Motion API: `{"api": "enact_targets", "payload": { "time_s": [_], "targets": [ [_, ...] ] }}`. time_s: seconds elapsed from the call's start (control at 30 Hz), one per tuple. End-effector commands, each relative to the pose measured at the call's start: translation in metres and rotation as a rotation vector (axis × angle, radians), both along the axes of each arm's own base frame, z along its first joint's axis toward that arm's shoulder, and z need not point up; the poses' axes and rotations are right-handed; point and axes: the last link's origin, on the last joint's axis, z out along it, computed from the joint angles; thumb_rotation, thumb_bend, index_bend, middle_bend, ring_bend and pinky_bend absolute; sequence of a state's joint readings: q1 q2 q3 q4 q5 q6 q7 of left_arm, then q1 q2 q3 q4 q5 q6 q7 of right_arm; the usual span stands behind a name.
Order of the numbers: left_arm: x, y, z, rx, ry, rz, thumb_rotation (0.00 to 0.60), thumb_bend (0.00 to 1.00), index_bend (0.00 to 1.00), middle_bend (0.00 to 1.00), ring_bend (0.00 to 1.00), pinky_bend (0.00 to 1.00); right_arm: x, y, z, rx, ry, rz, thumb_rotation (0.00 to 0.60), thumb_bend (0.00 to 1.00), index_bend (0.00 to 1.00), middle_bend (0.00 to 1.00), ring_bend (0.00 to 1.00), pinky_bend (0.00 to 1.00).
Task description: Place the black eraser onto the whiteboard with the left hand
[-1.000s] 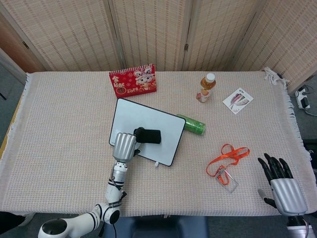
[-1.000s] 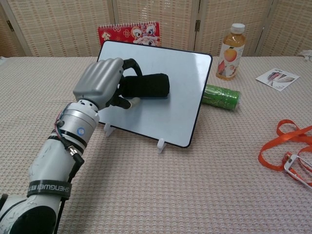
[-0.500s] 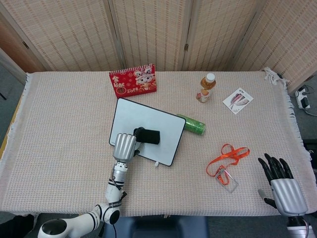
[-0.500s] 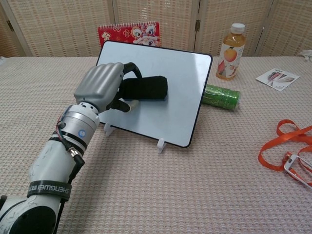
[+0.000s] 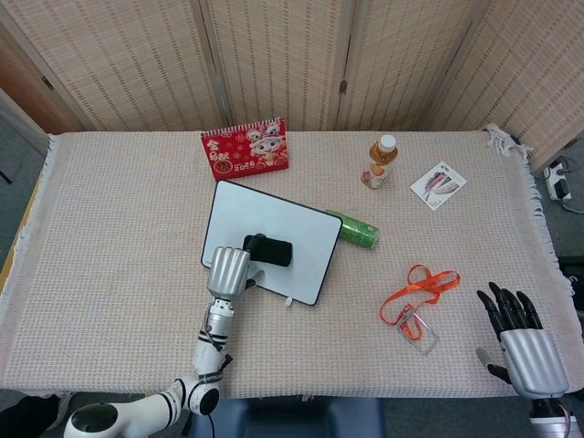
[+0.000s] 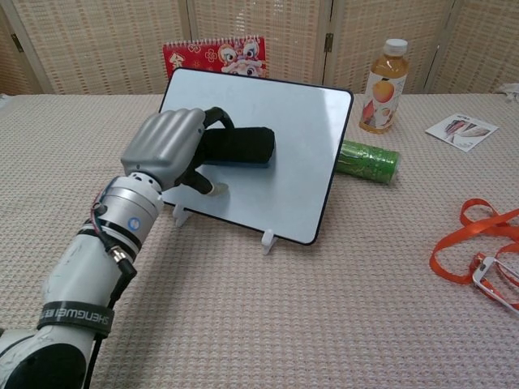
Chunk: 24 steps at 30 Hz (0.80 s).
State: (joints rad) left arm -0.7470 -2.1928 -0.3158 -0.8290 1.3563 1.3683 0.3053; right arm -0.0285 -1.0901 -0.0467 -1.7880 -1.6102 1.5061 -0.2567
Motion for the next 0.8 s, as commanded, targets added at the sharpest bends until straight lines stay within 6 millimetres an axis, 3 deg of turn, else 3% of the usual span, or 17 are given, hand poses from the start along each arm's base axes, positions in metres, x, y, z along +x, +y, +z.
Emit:
{"api": "enact_targets", "payload": {
  "time_s": [0.03,0.53,0.8],
  "targets": [
    [-0.001,-0.002,0.003,0.007,0.003,-0.006,0.6,0.17,0.31,1.0,1.0,1.0,0.0,0.0,-0.001,0.002,0.001,-0.001,0.6,0.3,0.0,0.0,0.0,0.0],
    [0.002,-0.009,0.015,0.011,-0.009,-0.027,0.6,0.17,0.31,1.0,1.0,1.0,0.0,-0.001,-0.002,0.002,0.007,-0.001,0.6,0.3,0.0,0.0,0.0,0.0],
    [-0.019,-0.035,0.048,0.033,0.023,-0.06,0.6,0.17,0.29,1.0,1.0,1.0,0.0,-0.001,-0.005,0.006,0.021,0.001,0.6,0.3,0.0,0.0,0.0,0.0]
  ]
}}
